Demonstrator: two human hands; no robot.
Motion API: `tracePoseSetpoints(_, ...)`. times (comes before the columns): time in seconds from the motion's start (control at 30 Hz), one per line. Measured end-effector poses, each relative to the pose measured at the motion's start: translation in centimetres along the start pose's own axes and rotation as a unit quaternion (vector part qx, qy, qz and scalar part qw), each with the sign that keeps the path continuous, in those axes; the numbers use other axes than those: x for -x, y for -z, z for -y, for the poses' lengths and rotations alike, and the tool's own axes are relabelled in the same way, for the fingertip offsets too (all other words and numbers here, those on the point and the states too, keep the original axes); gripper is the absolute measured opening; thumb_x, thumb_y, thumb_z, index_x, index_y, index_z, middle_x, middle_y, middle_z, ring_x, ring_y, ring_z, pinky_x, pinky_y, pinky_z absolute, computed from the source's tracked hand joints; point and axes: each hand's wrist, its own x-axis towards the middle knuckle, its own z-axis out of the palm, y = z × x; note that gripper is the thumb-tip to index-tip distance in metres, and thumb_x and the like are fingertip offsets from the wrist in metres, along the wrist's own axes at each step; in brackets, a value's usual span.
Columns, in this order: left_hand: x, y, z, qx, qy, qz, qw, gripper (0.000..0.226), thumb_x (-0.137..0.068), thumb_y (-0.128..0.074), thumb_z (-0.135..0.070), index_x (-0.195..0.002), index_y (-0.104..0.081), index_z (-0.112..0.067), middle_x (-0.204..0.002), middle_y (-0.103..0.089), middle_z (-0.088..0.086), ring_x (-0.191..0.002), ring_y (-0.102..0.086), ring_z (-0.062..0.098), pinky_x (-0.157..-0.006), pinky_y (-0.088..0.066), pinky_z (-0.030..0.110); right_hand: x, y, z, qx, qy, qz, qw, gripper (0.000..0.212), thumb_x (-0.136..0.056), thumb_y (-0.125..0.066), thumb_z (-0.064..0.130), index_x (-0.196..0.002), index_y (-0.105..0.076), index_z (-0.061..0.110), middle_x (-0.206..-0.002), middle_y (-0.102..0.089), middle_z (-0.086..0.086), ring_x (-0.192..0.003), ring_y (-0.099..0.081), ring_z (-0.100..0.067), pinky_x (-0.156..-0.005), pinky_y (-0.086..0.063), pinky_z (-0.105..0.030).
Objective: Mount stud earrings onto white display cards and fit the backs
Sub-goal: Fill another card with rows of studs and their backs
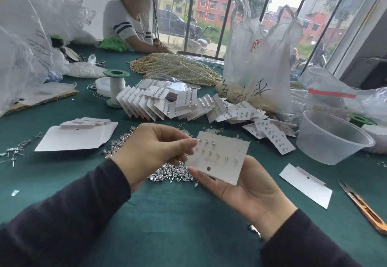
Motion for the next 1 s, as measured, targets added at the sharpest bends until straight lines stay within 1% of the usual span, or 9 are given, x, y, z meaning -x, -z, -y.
tracePoseSetpoints(0.07,0.2,-0.3,-0.1,0.066,0.026,0.026,0.997,0.028,-0.045,-0.074,-0.026,-0.068,-0.075,-0.009,-0.065,-0.071,0.008,-0.052,-0.062,0.009,-0.048,-0.049,0.016,0.0,0.1,-0.1,0.007,-0.008,0.003,1.000,0.032,-0.076,-0.056,0.006,-0.104,-0.067,-0.006,-0.112,-0.063,-0.027,-0.097,-0.063,-0.040,-0.085,-0.050,-0.047)
tracePoseSetpoints(0.13,0.4,-0.4,-0.2,0.090,0.029,0.045,0.995,0.031,-0.042,-0.074,-0.023,-0.070,-0.075,-0.009,-0.067,-0.072,0.009,-0.055,-0.064,0.011,-0.050,-0.051,0.017,-0.2,0.4,-0.2,-0.008,-0.003,0.001,1.000,0.036,-0.071,-0.066,0.005,-0.105,-0.067,-0.005,-0.110,-0.063,-0.026,-0.094,-0.063,-0.039,-0.084,-0.051,-0.048)
tracePoseSetpoints(0.23,0.8,-0.9,-0.3,0.082,0.004,0.061,0.995,0.031,-0.043,-0.075,-0.023,-0.071,-0.075,-0.010,-0.067,-0.072,0.008,-0.056,-0.065,0.011,-0.052,-0.051,0.017,-0.3,0.4,-0.3,-0.019,0.000,0.015,1.000,0.063,-0.049,-0.084,0.002,-0.109,-0.065,-0.004,-0.103,-0.064,-0.023,-0.087,-0.065,-0.034,-0.084,-0.050,-0.047)
tracePoseSetpoints(0.47,1.0,-1.5,0.1,0.022,-0.046,0.040,0.998,0.022,-0.053,-0.072,-0.020,-0.073,-0.075,-0.013,-0.070,-0.073,0.004,-0.063,-0.064,0.007,-0.058,-0.050,0.015,-0.2,0.5,-0.6,0.058,0.014,0.033,0.998,0.054,-0.049,-0.084,0.008,-0.101,-0.070,0.002,-0.094,-0.067,-0.014,-0.086,-0.065,-0.023,-0.083,-0.053,-0.036)
tracePoseSetpoints(0.7,1.1,-1.7,0.2,-0.003,-0.044,0.013,0.999,0.018,-0.051,-0.074,-0.027,-0.062,-0.070,-0.013,-0.057,-0.067,-0.002,-0.051,-0.057,0.003,-0.047,-0.043,0.013,-0.1,-0.2,-1.2,0.156,0.079,-0.044,0.984,0.044,-0.067,-0.068,0.000,-0.111,-0.062,-0.004,-0.095,-0.059,-0.017,-0.078,-0.059,-0.020,-0.071,-0.053,-0.030)
tracePoseSetpoints(0.8,1.2,-1.7,0.1,-0.015,-0.043,0.011,0.999,0.024,-0.052,-0.074,-0.032,-0.062,-0.071,-0.010,-0.052,-0.065,-0.002,-0.046,-0.054,0.004,-0.043,-0.042,0.014,-0.3,-0.1,-1.7,0.250,0.183,-0.114,0.944,0.008,-0.071,-0.067,0.013,-0.075,-0.069,0.018,-0.076,-0.062,-0.008,-0.069,-0.058,-0.017,-0.071,-0.053,-0.034)
tracePoseSetpoints(0.83,1.2,-1.7,0.1,-0.012,-0.042,0.015,0.999,0.025,-0.052,-0.074,-0.032,-0.062,-0.072,-0.010,-0.052,-0.065,-0.001,-0.045,-0.054,0.004,-0.043,-0.042,0.014,-0.3,0.0,-1.8,0.298,0.221,-0.133,0.919,0.006,-0.073,-0.066,0.017,-0.071,-0.067,0.022,-0.074,-0.063,-0.006,-0.071,-0.058,-0.018,-0.074,-0.052,-0.038)
tracePoseSetpoints(0.9,1.2,-1.7,0.2,-0.003,-0.033,0.022,0.999,0.028,-0.052,-0.072,-0.036,-0.064,-0.073,-0.011,-0.054,-0.067,0.000,-0.048,-0.057,0.005,-0.045,-0.045,0.015,-0.4,0.2,-1.8,0.391,0.289,-0.166,0.858,0.006,-0.077,-0.063,0.022,-0.072,-0.065,0.023,-0.073,-0.064,-0.001,-0.071,-0.059,-0.017,-0.074,-0.052,-0.037)
tracePoseSetpoints(1.0,1.1,-1.8,0.4,0.014,-0.003,0.035,0.999,0.036,-0.055,-0.067,-0.045,-0.063,-0.074,-0.011,-0.057,-0.067,0.003,-0.052,-0.059,0.010,-0.049,-0.049,0.018,-0.4,0.3,-2.0,0.492,0.360,-0.188,0.770,0.005,-0.078,-0.059,0.021,-0.075,-0.061,0.023,-0.078,-0.063,0.003,-0.070,-0.059,-0.010,-0.064,-0.048,-0.024)
